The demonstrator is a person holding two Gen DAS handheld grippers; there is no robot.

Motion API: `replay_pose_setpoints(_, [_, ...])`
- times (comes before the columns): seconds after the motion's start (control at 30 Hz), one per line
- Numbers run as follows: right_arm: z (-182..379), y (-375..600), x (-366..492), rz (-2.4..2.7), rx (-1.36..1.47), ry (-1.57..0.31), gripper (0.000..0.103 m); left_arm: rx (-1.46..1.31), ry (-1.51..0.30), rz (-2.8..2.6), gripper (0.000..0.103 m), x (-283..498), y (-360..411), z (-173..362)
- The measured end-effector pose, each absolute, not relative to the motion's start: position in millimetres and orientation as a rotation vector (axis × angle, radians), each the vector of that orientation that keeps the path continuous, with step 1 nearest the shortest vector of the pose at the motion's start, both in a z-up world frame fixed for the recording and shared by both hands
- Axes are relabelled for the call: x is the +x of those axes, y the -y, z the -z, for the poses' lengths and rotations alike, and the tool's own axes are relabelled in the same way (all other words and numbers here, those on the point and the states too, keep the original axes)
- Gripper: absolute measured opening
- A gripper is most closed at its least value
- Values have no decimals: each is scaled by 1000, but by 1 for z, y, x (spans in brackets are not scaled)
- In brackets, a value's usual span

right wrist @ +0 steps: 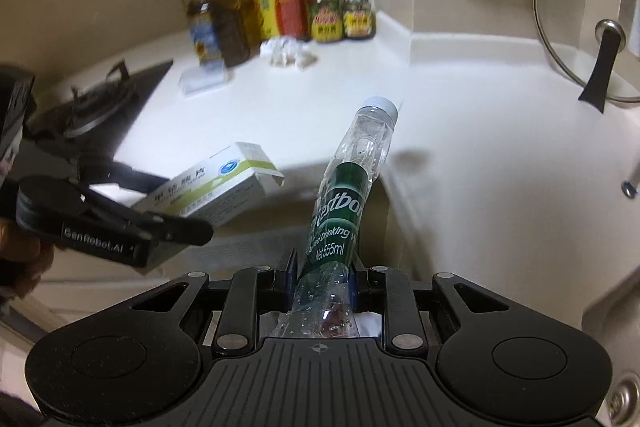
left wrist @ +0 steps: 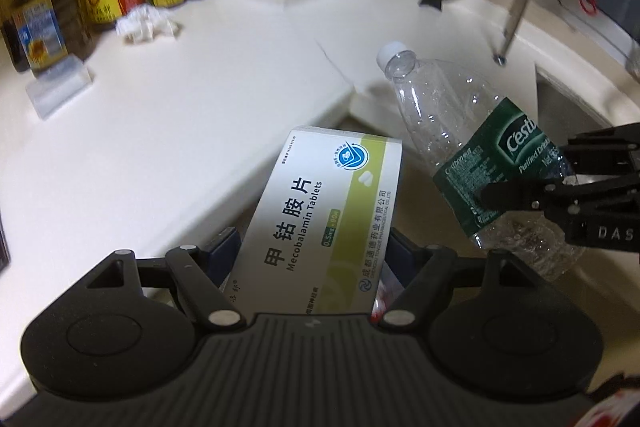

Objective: Collect trash
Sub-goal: 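Carry the water bottle and medicine box down over the wastebasket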

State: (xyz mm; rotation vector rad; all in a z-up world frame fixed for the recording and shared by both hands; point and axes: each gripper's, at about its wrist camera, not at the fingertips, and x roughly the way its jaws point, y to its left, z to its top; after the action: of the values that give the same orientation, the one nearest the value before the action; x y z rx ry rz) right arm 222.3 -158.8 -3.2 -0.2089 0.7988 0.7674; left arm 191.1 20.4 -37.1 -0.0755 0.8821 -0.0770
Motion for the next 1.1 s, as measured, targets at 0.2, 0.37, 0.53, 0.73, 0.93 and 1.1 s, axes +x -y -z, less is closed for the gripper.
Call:
replay_pose_setpoints(0.2, [35,152,199,-806,-288,-852,24,-115,-940,59,75,172,-12,62])
replay_pose_setpoints(0.37, [66,152,201,-823,-314,-902,24,-140,-997,27,75,168,-5,87])
replay_pose_setpoints(0.53, [92,155,209,-825,-318,-945,24,-164,-1039,-31,75,172,-1,107])
replay_pose_setpoints(0.73, [111,154,219,-850,-352,-968,24,-211,-1076,-82,75,182,3,125])
replay_pose_setpoints(0.93, [127,154,225,-857,-377,-977,24,-226,-1102,-107,75,189,7,139])
replay_pose_setpoints(1.1, [142,155,228,-854,-398,-986,24,-236,-1128,-119,75,190,9,154])
